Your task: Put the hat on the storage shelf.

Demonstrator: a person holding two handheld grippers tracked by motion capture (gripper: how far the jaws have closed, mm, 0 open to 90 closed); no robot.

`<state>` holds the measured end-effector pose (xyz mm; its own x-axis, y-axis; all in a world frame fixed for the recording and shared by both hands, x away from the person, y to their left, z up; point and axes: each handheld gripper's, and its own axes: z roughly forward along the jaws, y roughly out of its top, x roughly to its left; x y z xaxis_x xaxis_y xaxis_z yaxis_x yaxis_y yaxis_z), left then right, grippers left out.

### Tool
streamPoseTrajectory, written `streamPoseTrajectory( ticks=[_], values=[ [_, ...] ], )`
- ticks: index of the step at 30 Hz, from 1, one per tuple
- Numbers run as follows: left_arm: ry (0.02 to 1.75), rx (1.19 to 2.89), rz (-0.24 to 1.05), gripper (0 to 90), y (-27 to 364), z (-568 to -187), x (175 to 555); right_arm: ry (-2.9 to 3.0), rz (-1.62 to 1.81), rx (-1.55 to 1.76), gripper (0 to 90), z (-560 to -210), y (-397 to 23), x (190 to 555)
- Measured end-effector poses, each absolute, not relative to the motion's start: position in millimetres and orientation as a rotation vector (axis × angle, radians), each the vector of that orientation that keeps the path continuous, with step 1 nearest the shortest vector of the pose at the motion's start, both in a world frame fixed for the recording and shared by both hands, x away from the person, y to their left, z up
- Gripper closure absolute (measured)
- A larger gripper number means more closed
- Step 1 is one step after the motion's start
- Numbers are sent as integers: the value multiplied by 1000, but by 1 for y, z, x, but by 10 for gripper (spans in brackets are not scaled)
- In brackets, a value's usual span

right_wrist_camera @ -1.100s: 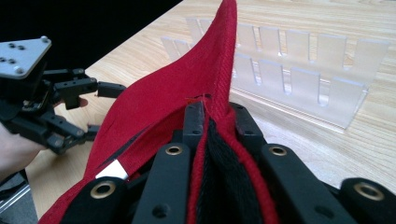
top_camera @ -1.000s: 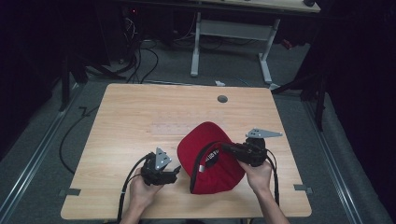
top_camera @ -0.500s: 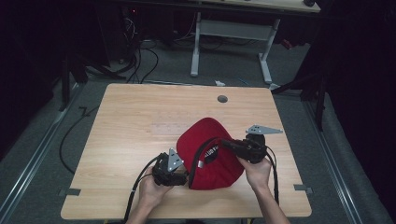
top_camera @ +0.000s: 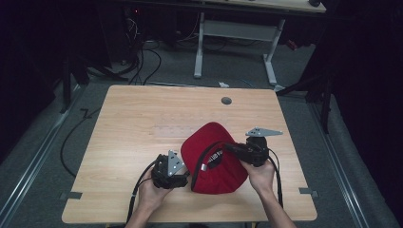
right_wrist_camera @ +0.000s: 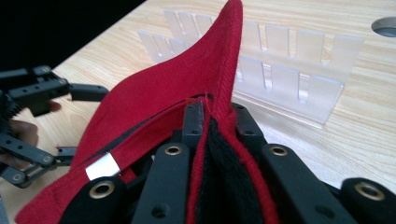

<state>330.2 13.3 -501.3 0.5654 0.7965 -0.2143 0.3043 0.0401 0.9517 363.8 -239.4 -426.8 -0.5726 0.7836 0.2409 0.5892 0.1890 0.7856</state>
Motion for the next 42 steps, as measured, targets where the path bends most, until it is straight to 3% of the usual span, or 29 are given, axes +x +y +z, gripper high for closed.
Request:
streamPoseTrajectory(
  ticks=[27,30,42],
  values=[
    [851,1603,584,252,4,-492,322,2337,1284,1363,783,-430,-228,363],
    [812,1594,526,326,0,-488,317,2381,1315,1357,777,-431,-224,363],
    [795,1649,498,597,7,-487,314,2446,1374,1341,740,-438,-219,364]
  ],
)
